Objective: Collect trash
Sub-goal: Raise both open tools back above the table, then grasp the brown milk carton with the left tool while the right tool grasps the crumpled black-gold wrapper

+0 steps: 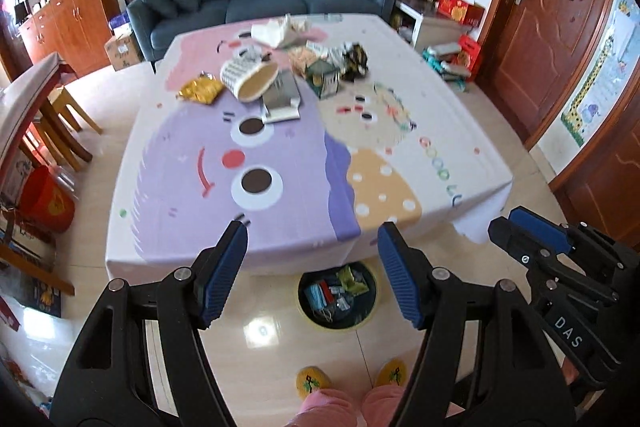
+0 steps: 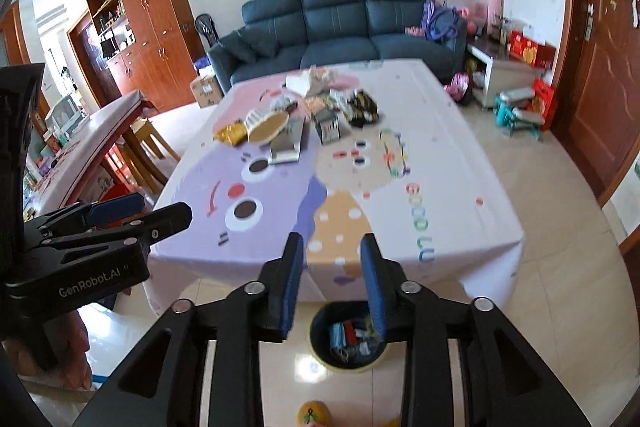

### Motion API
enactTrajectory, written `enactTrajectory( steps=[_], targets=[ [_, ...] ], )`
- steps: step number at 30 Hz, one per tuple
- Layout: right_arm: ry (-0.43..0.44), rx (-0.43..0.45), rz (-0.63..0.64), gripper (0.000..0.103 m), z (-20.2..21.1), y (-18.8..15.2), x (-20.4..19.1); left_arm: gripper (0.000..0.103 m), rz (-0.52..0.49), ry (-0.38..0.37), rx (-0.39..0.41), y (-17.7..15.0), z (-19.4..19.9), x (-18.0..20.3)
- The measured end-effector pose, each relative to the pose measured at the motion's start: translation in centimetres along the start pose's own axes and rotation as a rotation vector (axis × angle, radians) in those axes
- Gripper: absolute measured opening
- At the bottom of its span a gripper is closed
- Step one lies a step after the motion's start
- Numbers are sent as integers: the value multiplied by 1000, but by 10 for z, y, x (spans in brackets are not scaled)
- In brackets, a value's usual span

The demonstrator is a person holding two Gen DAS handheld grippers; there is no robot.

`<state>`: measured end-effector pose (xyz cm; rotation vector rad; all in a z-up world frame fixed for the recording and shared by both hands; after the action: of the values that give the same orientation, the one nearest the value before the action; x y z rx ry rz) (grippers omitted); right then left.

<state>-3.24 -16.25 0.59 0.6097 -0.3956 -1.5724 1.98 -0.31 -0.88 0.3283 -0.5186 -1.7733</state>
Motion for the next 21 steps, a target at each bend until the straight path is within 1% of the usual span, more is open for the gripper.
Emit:
enactTrajectory(
  steps=[2,4,5,7,8,10,12,16,19,21],
  targets=[
    [-11,22,16,34,8,9,-4,65,4,-10,16,7,12,-3],
    [-23,36,25,37,14,19,-8,65,4,-17,41,15,22,-5],
    [-29,44,24,43,17,26,-10,65,3,-20,56,19,27,-6],
    [-40,71,19,59,25,39,-12,65,2,-24,84,29,35,-9],
    [-45,91,16,63,29,47,-13,65,4,-28,92,33,37,-11],
    [-50,120,18,78,36,63,-13,65,14,-36,101,41,43,-13],
    [-51,138,16,81,41,78,-13,65,30,-43,111,51,48,-17],
    [-58,159,16,83,40,114,-1,65,59,-55,128,71,51,-21],
    [-52,155,17,86,25,143,13,65,80,-61,129,92,46,-22],
    [-30,132,26,88,9,164,24,65,89,-59,127,106,41,-22]
  ],
)
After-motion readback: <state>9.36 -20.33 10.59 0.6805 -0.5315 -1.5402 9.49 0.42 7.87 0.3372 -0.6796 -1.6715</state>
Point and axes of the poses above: each gripper's, at about its wrist camera, not at the fingertips, and z roughly against the way its jaws point, x to its right, y to its top, the point moved 7 cm from there along -z, roughly the way its jaws point, and after that the axes turned 6 degrees about -x, right-handed, at the moved point
